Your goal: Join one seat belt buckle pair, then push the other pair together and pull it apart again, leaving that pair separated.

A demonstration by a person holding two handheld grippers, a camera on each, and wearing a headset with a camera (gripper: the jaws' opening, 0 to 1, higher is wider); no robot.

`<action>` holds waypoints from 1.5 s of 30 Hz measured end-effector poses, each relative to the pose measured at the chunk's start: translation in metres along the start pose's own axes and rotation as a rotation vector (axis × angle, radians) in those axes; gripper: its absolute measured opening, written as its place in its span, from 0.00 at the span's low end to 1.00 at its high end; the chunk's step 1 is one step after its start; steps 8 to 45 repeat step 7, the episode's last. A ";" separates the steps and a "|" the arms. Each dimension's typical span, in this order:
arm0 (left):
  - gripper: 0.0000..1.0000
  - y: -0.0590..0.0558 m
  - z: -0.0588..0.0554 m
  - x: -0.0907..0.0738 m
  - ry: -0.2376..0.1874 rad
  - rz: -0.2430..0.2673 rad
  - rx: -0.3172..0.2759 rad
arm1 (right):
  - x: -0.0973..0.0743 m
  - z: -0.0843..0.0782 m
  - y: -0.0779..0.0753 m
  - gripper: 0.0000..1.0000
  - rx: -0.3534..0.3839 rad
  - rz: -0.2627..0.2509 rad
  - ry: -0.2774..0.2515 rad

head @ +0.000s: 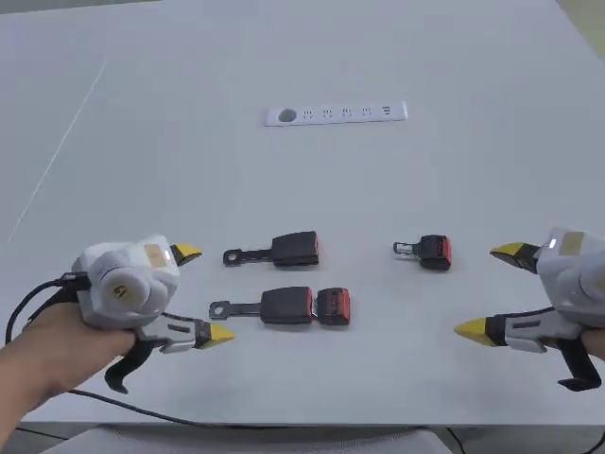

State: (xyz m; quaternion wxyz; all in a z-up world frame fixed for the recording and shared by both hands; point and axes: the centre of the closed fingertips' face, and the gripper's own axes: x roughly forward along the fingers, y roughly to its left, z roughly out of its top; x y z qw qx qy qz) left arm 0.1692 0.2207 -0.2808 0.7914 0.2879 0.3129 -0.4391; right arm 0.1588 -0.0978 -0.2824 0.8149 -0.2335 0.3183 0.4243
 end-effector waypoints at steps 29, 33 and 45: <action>0.92 -0.002 -0.016 -0.020 -0.014 0.066 -0.094 | -0.012 0.004 -0.004 0.86 0.024 -0.050 -0.033; 0.92 -0.002 -0.016 -0.020 -0.014 0.066 -0.094 | -0.012 0.004 -0.004 0.86 0.024 -0.050 -0.033; 0.92 -0.002 -0.016 -0.020 -0.014 0.066 -0.094 | -0.012 0.004 -0.004 0.86 0.024 -0.050 -0.033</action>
